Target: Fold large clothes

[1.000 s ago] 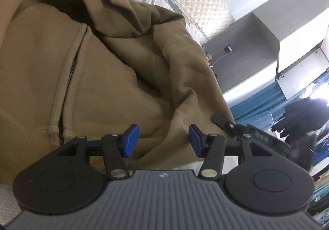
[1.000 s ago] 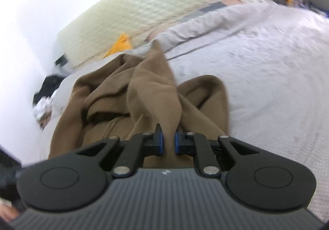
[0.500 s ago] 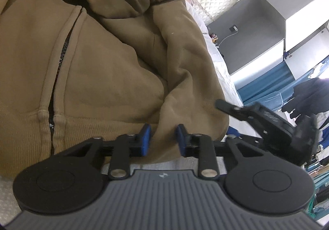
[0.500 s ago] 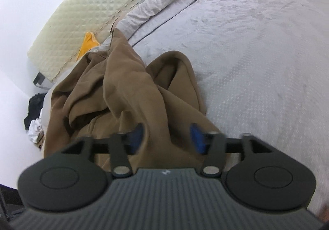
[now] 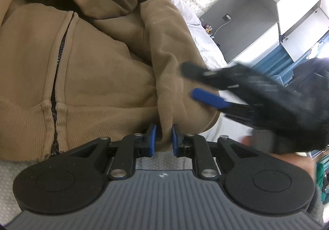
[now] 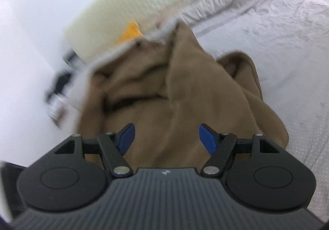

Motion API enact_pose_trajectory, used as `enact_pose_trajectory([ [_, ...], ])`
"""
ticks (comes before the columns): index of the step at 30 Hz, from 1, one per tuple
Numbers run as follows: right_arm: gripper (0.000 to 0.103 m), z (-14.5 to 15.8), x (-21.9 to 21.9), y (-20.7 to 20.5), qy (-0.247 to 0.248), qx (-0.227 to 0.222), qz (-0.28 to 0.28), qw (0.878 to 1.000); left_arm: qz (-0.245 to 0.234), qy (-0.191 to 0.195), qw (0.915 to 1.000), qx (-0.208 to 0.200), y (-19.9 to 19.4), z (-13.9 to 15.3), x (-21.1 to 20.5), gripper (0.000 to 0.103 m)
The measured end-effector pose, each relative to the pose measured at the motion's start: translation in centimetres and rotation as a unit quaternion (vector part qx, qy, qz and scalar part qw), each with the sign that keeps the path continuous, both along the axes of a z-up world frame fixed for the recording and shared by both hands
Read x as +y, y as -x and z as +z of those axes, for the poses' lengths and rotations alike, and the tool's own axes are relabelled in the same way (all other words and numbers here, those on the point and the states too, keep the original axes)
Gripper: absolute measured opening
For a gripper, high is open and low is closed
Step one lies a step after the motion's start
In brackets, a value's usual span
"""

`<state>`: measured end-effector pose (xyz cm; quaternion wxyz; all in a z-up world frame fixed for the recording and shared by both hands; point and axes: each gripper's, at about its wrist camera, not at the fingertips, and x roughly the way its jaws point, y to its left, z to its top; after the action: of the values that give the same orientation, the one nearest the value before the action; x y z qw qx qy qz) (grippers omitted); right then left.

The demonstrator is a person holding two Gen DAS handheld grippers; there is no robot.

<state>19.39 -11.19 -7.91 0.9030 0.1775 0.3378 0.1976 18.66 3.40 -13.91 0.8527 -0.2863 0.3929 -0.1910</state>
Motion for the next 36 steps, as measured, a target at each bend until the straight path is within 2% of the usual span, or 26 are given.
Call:
enact_pose_trajectory([
  [5,0.070,-1.6,1.3,-1.8,0.042,0.015,0.008,0.999,-0.005,-0.003,0.9999,0.009,-0.5,-0.3,-0.3,0.019],
  [8,0.068,-3.4,3.0,-2.3,0.106,0.022,0.032,0.994,-0.005,-0.014,0.9998,0.012,-0.8,-0.3,-0.5,0.019],
  [10,0.054,-4.8,3.6,-2.8,0.132,0.042,0.028,0.990,-0.001,-0.019,0.9995,0.023,-1.4,-0.5,-0.5,0.019],
  [11,0.043,-5.2,3.4,-3.0,0.133,0.051,0.020,0.990,0.003,-0.020,0.9994,0.027,-1.5,-0.6,-0.3,0.019],
  [13,0.028,-5.1,2.8,-2.9,0.129,0.052,0.002,0.990,0.012,-0.008,0.9995,0.029,-1.6,-0.5,0.2,0.019],
  [15,0.011,-4.7,1.6,-2.3,0.101,0.055,-0.013,0.993,0.023,0.015,0.9994,0.022,-1.4,-0.3,1.1,0.020],
  [18,0.008,-3.0,-0.3,-0.8,0.077,0.034,-0.039,0.996,0.037,0.036,0.9986,0.009,-0.9,0.0,2.1,0.020],
  [21,0.008,0.2,-2.2,1.3,0.071,-0.016,-0.054,0.996,0.056,0.052,0.9971,0.004,-0.5,0.1,3.0,0.020],
  [23,0.008,2.7,-3.4,2.3,0.076,-0.048,-0.060,0.994,0.068,0.058,0.9960,0.003,-0.3,0.2,3.6,0.020],
  [25,0.008,4.5,-3.8,2.7,0.095,-0.070,-0.063,0.991,0.071,0.080,0.9942,-0.007,-0.1,0.4,4.0,0.020],
  [31,0.008,7.7,-6.4,1.3,0.139,-0.090,-0.073,0.984,0.080,0.119,0.9887,-0.043,0.6,1.1,5.4,0.020],
  [36,0.007,10.1,-8.8,-0.2,0.132,-0.099,-0.086,0.983,0.096,0.142,0.9842,-0.043,0.1,0.7,6.8,0.020],
])
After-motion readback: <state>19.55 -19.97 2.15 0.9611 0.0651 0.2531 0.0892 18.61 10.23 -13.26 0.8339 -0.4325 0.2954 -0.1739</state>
